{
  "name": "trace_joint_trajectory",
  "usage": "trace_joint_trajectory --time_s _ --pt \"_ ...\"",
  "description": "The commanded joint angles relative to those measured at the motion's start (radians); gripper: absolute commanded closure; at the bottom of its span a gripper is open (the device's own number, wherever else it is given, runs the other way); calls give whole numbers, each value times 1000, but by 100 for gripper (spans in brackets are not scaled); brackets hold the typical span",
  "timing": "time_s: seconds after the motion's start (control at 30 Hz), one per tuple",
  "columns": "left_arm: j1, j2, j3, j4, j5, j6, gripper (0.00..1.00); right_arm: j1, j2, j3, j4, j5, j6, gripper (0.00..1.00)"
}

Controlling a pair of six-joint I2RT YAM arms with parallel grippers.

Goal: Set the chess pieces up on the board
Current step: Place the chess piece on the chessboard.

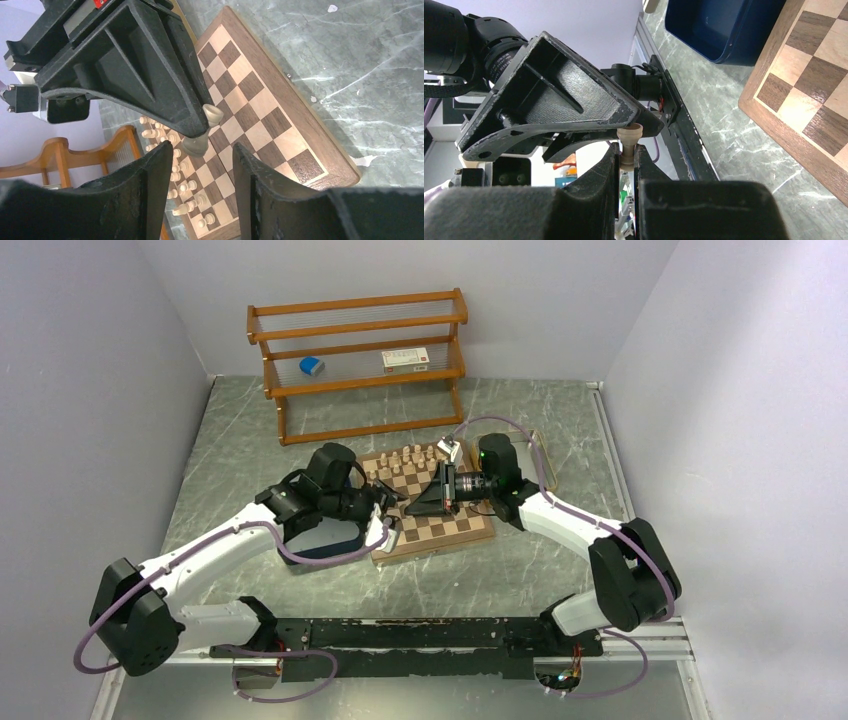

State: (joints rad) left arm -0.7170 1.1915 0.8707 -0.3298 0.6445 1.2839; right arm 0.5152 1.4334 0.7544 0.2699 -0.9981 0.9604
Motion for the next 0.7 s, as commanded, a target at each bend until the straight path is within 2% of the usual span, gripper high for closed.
trace_joint_trajectory --time_s 0.0,0.27,0.5,0.67 --pt "-7 5 30 -11 57 38 50 -4 7 22 25 1 19 90" --pt "-7 29 55 -26 57 -6 67 -4 15 24 21 14 12 90" --pt "-7 36 52 -29 71 26 61 -4 34 22 33 6 17 90" --pt "-7 42 61 -39 68 31 65 -5 46 39 19 9 11 90"
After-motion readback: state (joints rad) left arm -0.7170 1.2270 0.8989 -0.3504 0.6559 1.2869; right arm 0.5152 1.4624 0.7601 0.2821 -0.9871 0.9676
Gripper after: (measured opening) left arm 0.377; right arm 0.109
